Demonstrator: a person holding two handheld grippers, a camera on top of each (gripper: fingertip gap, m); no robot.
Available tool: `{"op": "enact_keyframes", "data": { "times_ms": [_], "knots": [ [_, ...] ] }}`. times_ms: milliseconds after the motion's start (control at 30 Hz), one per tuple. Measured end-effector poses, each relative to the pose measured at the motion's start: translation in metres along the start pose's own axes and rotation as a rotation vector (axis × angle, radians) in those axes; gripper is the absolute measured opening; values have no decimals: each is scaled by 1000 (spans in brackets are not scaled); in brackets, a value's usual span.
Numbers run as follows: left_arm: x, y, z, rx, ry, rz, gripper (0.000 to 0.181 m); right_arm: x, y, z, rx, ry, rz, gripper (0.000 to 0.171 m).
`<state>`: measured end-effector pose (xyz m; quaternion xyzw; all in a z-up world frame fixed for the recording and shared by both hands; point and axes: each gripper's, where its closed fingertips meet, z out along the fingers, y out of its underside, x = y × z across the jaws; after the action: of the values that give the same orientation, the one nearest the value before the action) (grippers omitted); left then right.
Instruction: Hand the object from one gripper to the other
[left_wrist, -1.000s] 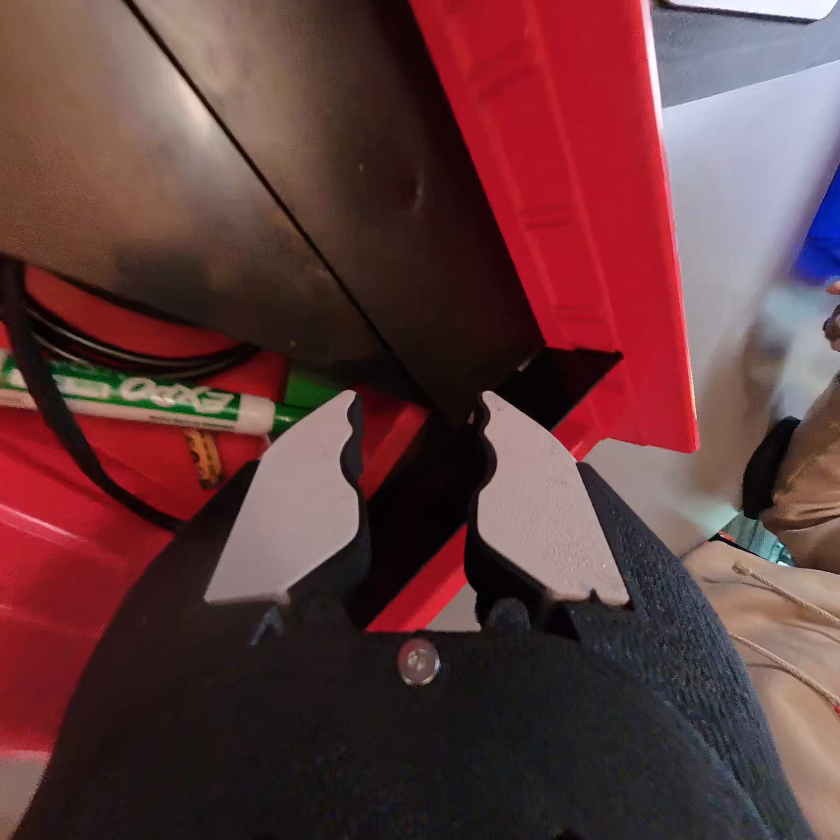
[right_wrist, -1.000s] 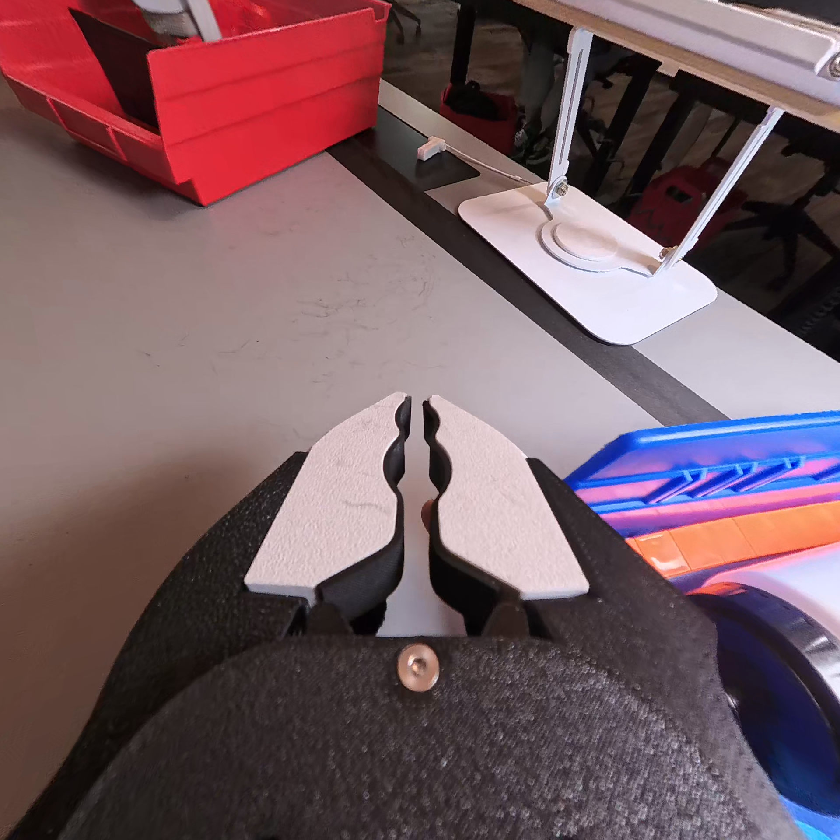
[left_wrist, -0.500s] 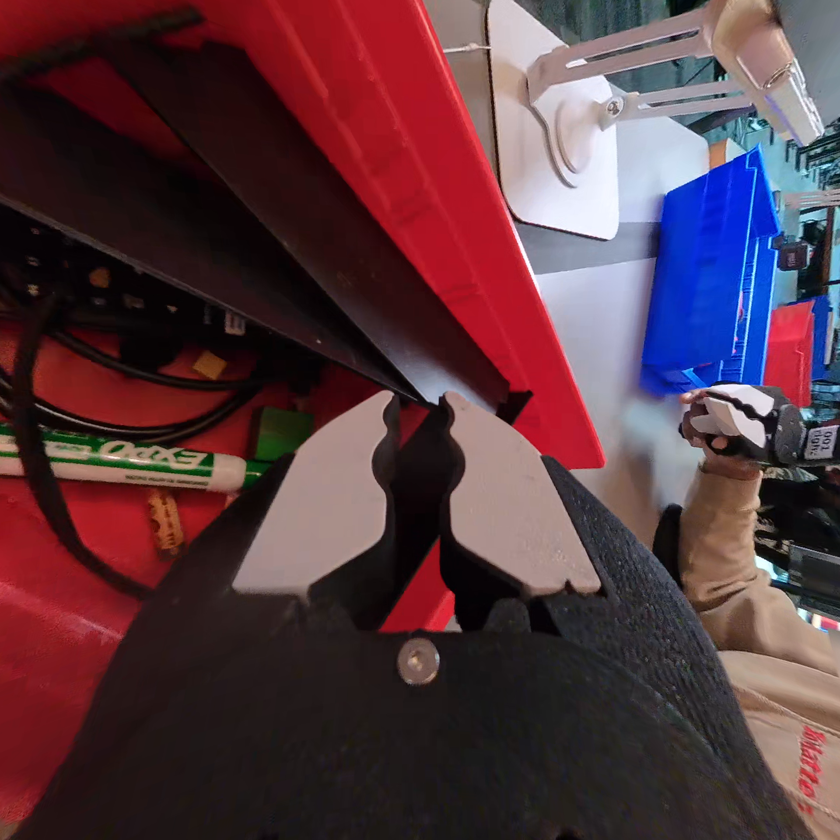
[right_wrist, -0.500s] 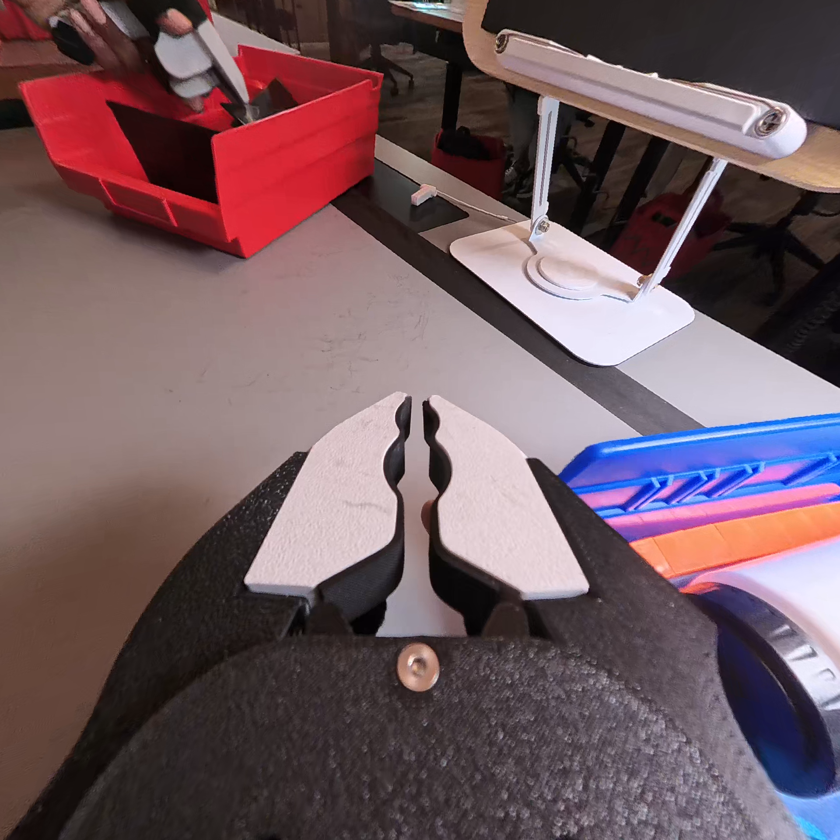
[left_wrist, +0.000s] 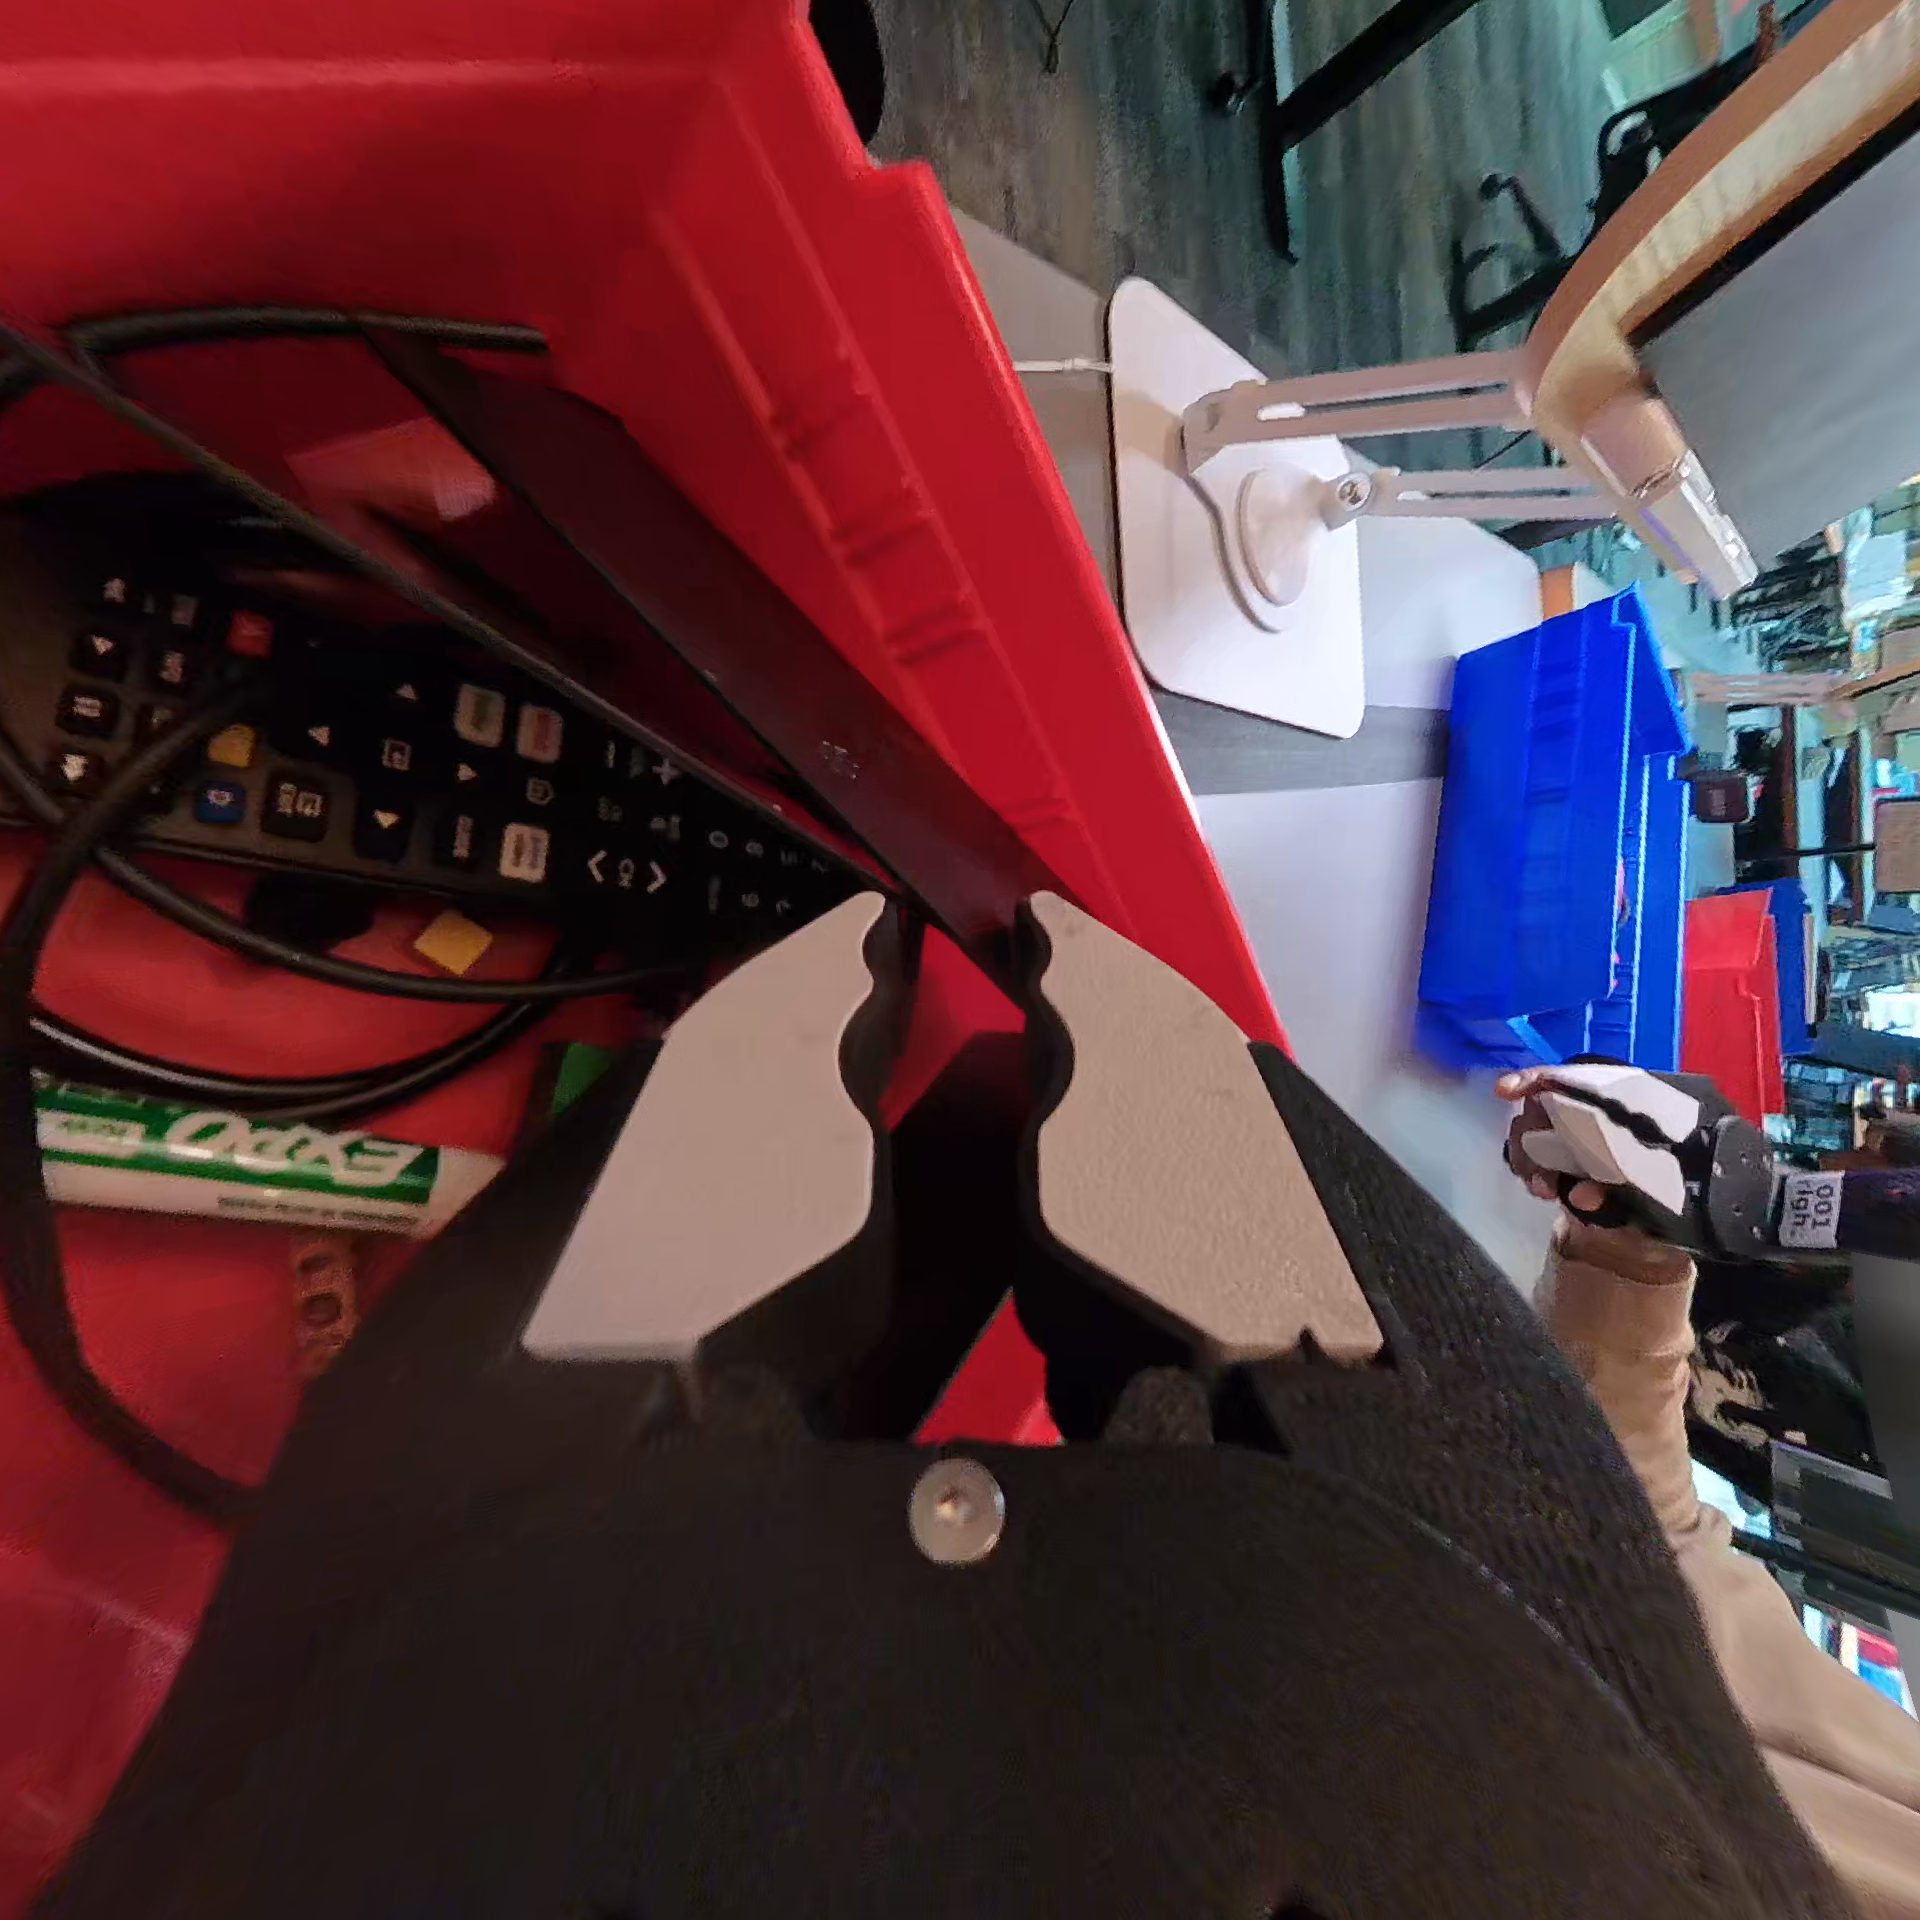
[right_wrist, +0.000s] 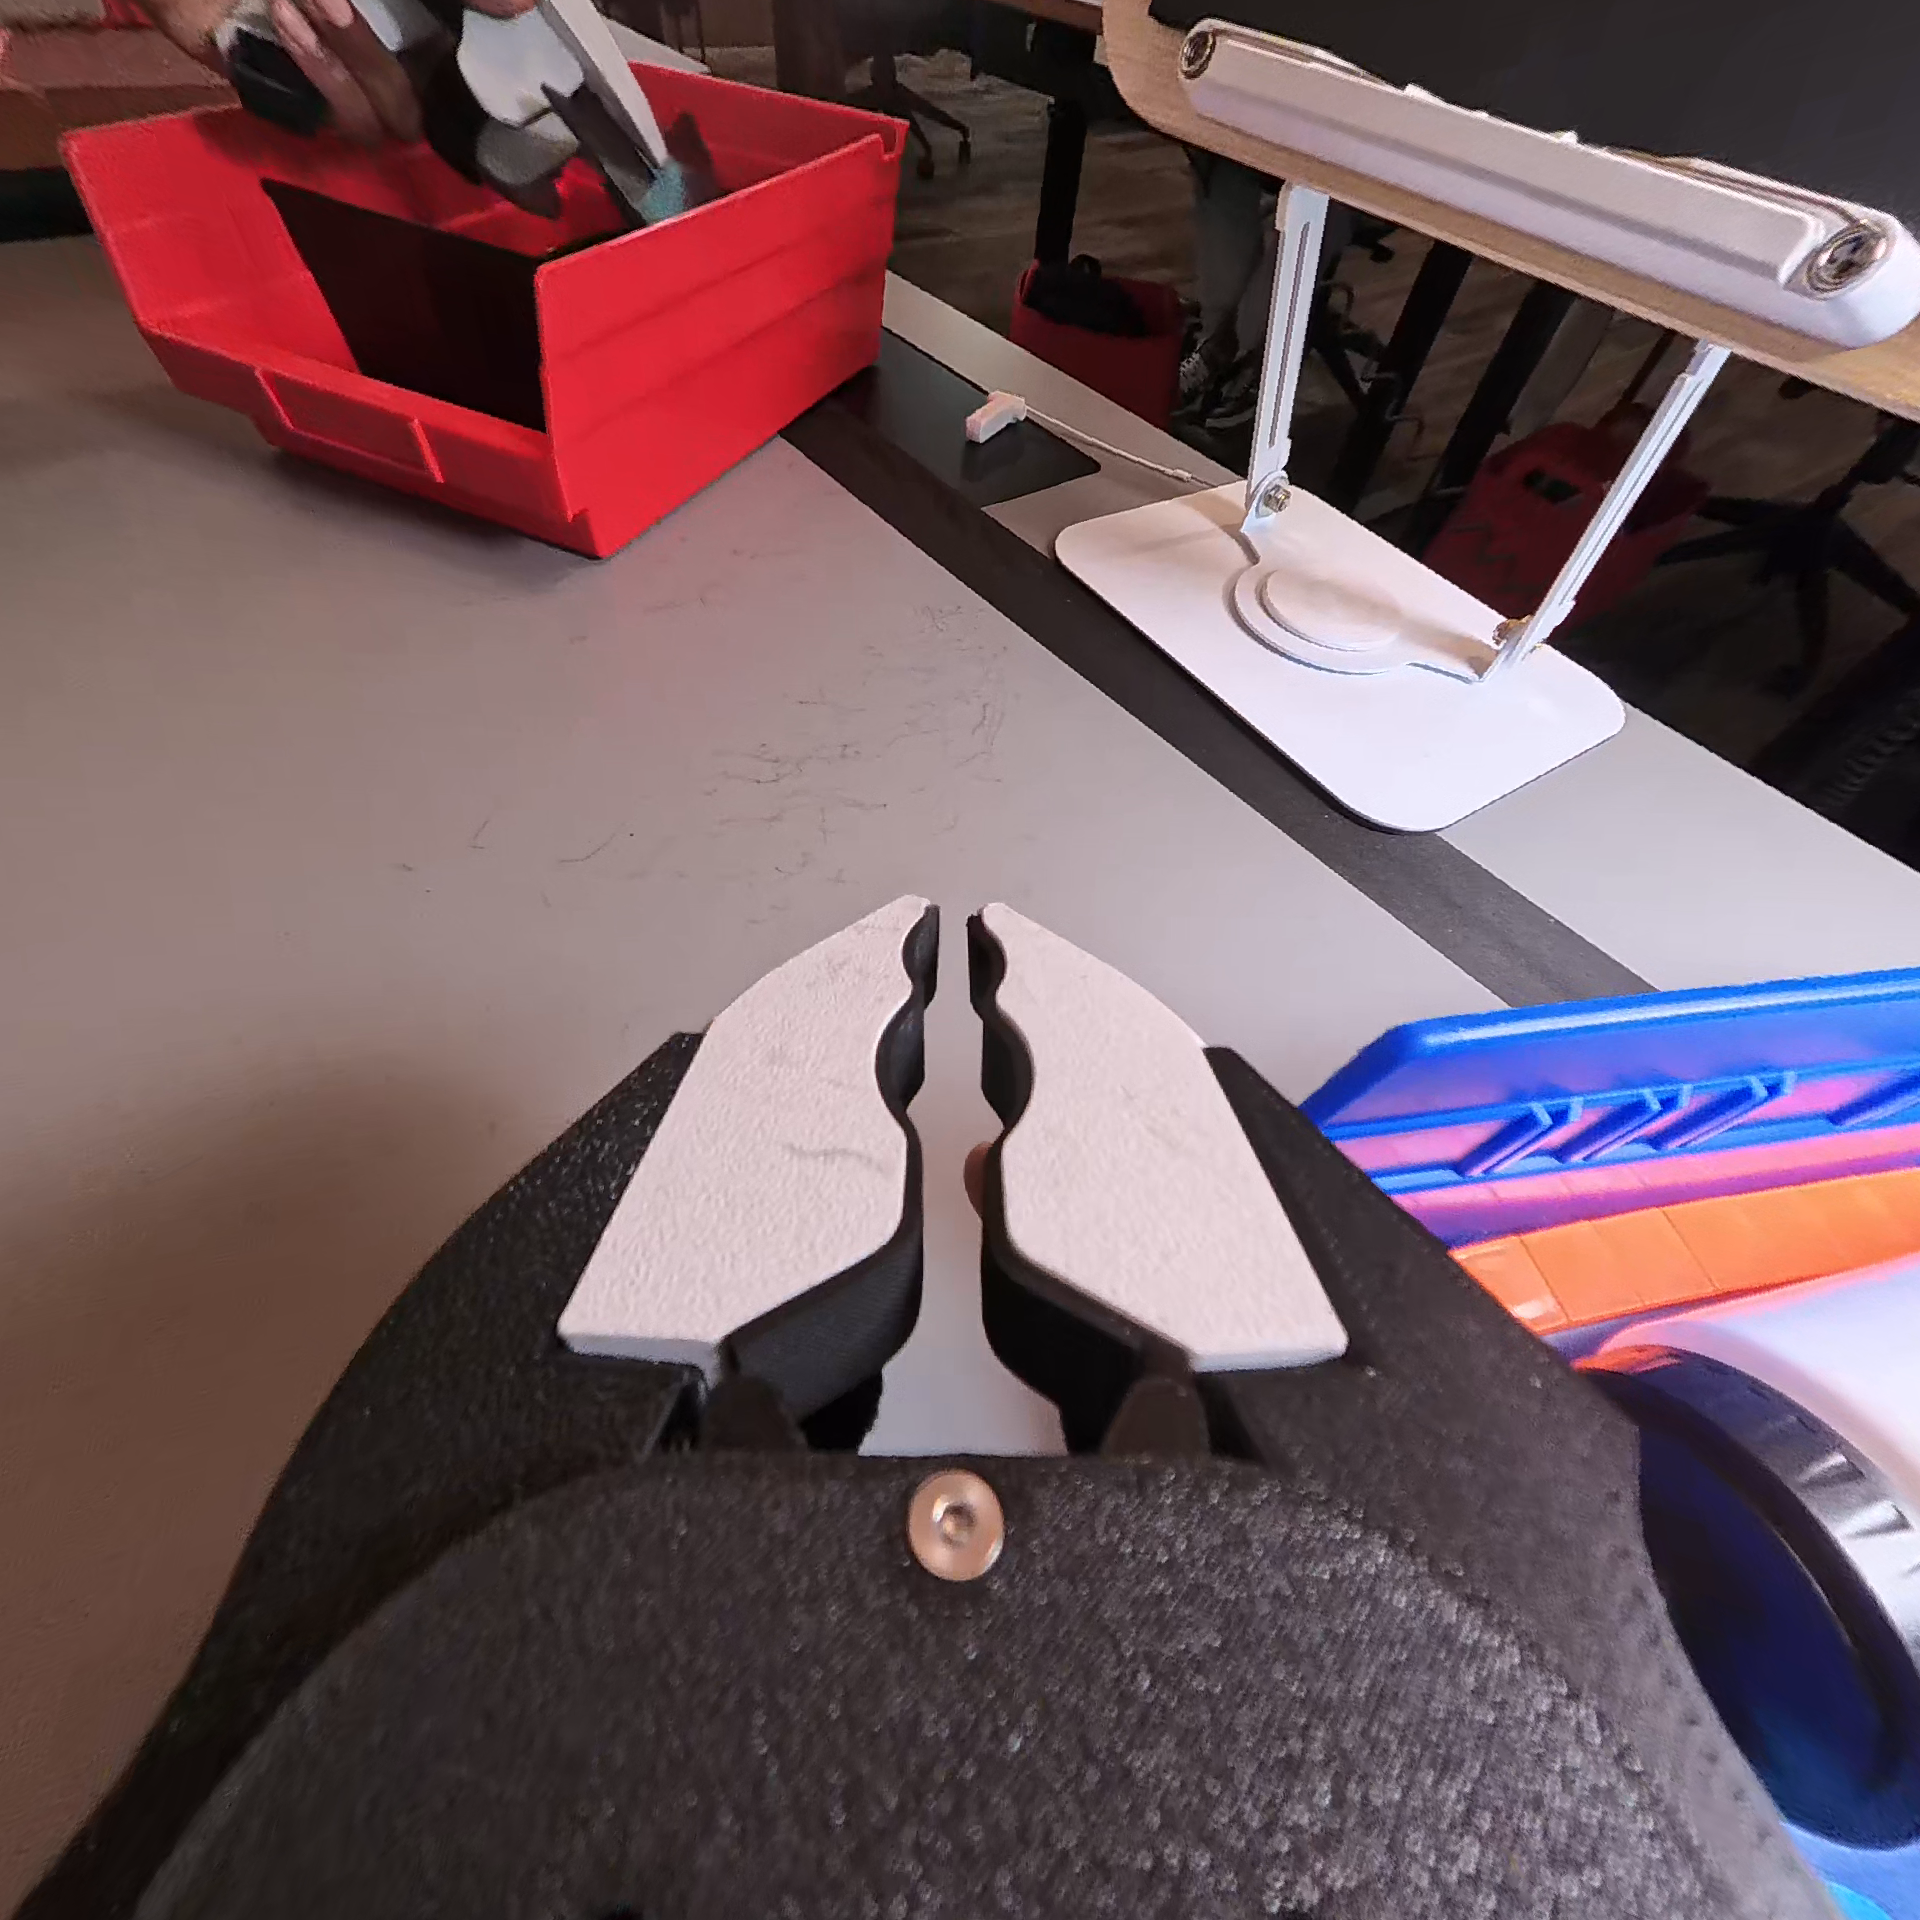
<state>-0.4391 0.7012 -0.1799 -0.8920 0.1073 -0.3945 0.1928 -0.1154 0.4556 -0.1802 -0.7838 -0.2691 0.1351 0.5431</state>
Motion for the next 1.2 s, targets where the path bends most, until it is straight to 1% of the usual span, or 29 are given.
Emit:
{"op": "enact_keyframes", "data": {
  "times_ms": [100,233,267,567,633,767,900,1000,1133,1200],
  "knots": [
    [5,13,-4,-72,1,16,21,-1,4,1,-21,-3,-10,5],
    [13,29,-12,-114,1,46,21,-2,6,3,-31,-10,-9,6],
    [16,32,-15,-122,4,56,19,-3,6,3,-34,-13,-10,6],
    [44,75,-40,-268,70,111,19,-9,8,4,-59,-27,-32,7],
    [47,84,-42,-286,80,127,16,-9,8,4,-62,-27,-39,7],
    [50,85,-47,-225,89,164,5,-9,6,2,-58,-25,-40,7],
    [46,63,-60,-115,49,187,2,-9,6,3,-55,-28,-35,7],
    [56,47,-72,-50,29,275,1,-12,6,3,-60,-29,-48,7],
    [92,37,-90,49,62,442,2,-12,0,2,-37,-23,-49,7],
    [123,41,-98,120,152,517,2,-19,-13,0,41,-51,-31,7]
  ]
}}
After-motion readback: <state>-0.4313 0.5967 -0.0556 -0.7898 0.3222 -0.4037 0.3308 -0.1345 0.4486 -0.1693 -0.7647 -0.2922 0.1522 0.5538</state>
